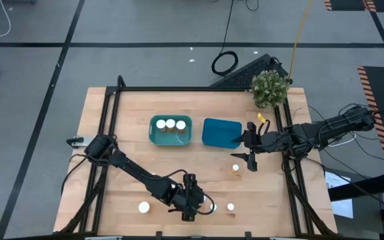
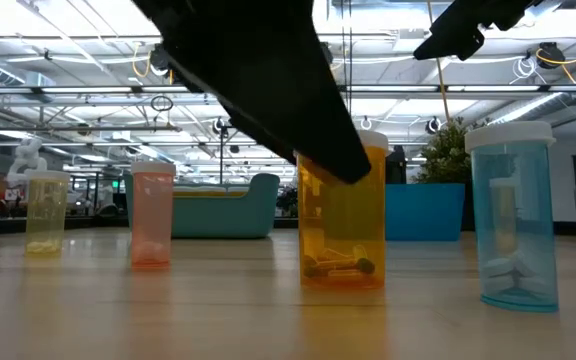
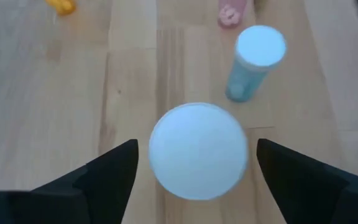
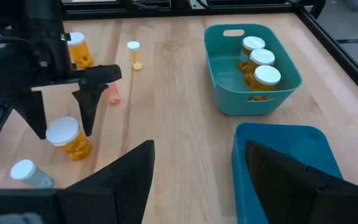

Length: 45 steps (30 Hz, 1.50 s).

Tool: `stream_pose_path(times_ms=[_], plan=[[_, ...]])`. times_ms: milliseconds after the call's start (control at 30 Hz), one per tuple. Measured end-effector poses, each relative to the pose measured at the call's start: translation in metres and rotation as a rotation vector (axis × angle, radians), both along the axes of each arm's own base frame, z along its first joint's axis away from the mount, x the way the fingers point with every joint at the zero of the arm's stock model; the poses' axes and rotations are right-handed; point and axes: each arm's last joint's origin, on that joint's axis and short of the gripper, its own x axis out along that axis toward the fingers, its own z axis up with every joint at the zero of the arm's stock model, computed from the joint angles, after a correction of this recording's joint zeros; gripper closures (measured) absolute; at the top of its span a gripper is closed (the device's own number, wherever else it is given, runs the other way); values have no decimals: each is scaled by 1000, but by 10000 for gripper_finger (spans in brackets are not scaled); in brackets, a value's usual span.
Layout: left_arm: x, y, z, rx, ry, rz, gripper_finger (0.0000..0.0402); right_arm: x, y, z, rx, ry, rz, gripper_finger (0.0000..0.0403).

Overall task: Pick and place medicine bottles into bin by pill shape (circle, oval)
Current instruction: Put the large orange capsule bottle into the green bin

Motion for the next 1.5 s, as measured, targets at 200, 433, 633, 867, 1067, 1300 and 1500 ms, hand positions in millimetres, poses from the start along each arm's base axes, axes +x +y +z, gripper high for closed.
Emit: stream_pose_path(times_ms=[200, 433, 633, 867, 1067, 1300, 1500], plan=[[1, 0, 0, 13, -11, 3, 128, 0, 0, 0, -3, 0, 2, 158], [1, 1, 0, 14, -9, 4, 182, 0, 0, 0, -8, 1, 6, 158], [-1, 2, 7, 5, -10, -12, 181, 0, 0, 0, -6, 1, 5, 158], [-14, 15, 45, 53, -31, 25, 183, 0, 0, 0, -8, 1, 6, 158], [-39, 40, 91, 154, -35, 104, 187, 0, 0, 0, -10, 7, 6, 158], [-63, 79, 133, 280, -40, 191, 181, 0, 0, 0, -9, 5, 6, 158], [-67, 113, 143, 354, 11, 248, 187, 0, 0, 0, -9, 4, 6, 158]])
